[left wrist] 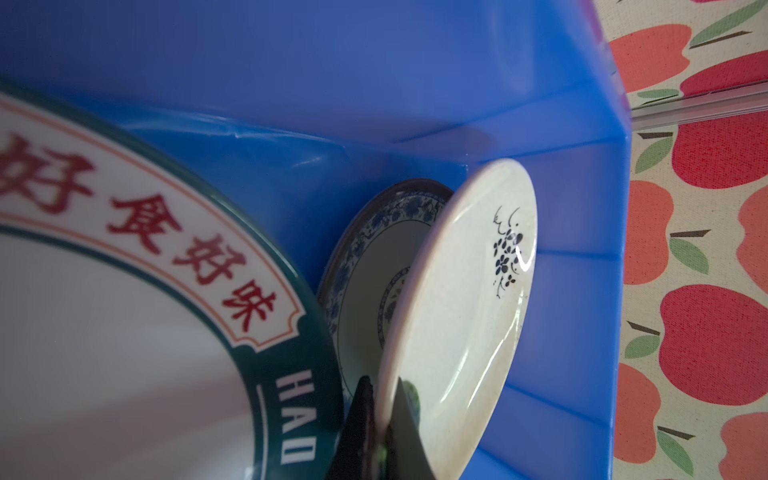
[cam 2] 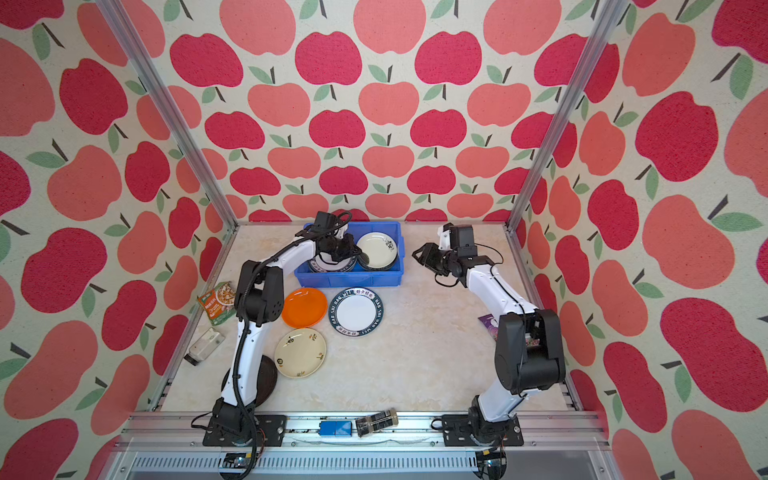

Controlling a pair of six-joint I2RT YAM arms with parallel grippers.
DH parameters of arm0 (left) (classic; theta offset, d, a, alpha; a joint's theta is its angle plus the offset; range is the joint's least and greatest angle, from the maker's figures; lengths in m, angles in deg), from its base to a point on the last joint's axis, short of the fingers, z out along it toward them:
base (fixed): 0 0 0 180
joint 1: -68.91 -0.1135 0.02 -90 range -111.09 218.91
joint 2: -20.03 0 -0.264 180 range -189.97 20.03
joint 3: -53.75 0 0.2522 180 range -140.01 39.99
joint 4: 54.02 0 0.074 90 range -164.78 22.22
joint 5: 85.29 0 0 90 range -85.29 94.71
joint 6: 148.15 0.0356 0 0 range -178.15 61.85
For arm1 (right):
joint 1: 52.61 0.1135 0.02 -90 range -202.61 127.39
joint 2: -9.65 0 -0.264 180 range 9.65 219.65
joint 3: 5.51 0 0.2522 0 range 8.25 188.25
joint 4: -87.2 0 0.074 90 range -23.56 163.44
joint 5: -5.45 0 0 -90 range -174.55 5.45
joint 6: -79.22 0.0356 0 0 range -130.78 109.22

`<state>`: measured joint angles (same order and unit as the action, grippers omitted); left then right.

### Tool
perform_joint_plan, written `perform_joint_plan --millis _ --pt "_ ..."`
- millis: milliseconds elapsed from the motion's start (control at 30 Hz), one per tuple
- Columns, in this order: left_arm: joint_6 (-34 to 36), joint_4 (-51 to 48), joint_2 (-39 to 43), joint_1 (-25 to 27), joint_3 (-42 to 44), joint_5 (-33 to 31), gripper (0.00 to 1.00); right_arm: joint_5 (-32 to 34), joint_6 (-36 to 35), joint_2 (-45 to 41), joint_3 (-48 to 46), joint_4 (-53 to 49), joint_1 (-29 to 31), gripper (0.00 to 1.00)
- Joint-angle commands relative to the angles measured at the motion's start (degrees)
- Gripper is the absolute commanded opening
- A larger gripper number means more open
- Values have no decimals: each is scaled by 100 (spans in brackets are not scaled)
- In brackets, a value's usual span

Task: Place the plates into the plastic bin on the countertop
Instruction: 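Lower the cream plate into the bin with the left gripper and release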

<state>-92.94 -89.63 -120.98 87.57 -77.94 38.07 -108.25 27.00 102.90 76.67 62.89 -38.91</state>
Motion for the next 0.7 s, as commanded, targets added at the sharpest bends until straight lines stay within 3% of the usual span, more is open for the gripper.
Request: perform_joint_plan --millis 0,133,467,567,667 --pt "105 -261 -129 42 -384 -31 12 -115 70 79 -4 88 -35 50" --pt "185 -314 -127 92 -465 -18 42 -52 29 37 13 2 -36 50" --pt "603 -563 309 283 -519 -561 60 37 -23 -191 -68 -13 -33 50" --pt "691 -684 444 297 -528 -757 78 31 -16 -226 -90 4 -25 50" --pt "808 -796 532 305 -535 -912 87 30 -9 -280 -129 36 -20 50"
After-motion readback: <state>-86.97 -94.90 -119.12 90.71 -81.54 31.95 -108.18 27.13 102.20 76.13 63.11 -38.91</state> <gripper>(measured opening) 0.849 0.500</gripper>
